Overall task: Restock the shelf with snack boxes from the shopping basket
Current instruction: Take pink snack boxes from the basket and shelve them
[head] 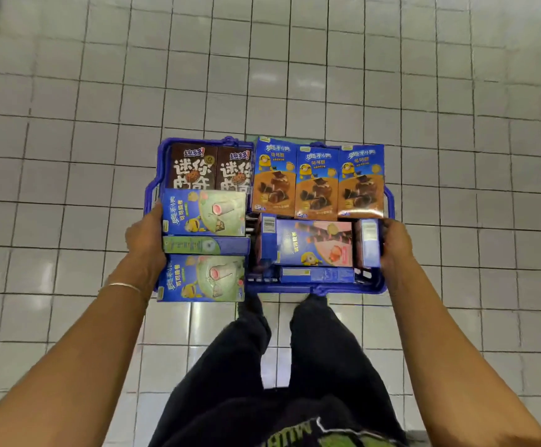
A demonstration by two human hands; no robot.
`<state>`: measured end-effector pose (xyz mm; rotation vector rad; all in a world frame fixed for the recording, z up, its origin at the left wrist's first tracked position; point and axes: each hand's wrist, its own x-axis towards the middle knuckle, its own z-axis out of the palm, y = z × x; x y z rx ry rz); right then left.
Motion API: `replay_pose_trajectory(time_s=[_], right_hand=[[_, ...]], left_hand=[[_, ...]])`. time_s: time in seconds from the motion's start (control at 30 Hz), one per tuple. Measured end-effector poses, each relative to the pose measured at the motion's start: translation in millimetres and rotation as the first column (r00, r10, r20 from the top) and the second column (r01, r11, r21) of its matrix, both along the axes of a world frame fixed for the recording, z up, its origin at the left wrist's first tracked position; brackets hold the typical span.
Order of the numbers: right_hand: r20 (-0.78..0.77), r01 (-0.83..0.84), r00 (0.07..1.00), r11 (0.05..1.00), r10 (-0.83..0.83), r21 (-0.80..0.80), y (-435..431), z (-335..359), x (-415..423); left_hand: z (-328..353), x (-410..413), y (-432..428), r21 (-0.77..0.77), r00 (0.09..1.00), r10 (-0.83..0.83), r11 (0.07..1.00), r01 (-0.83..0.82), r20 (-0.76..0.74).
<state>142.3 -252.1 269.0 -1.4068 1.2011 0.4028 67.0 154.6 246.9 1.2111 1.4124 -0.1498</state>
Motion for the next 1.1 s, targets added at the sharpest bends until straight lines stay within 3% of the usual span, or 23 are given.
replay_pose_trajectory(time_s=[0.27, 0.47, 0.83, 1.1], right_hand=[[0.118, -0.019, 0.993, 0.999, 0.013, 0.050, 61, 75, 99], [0.143, -0.032, 0.989, 0.998, 0.026, 0.045, 102, 60, 214], [0.111, -0.127, 0.986, 0.992, 0.126, 0.000, 184, 76, 430], [0.131, -0.089, 0.988, 0.996, 0.087, 0.003, 263, 67, 596]], left_hand=[[92, 94, 65, 0.006, 0.992, 0.040, 0.999, -0.041, 0.116], [90, 200, 104, -0.030, 0.985, 0.049, 0.999, -0.045, 0.165], [111, 401, 183, 0.016, 0.987, 0.104, 0.994, -0.107, 0.125], [92, 567, 262, -0.041, 0.984, 0.087, 0.996, -0.081, 0.158]])
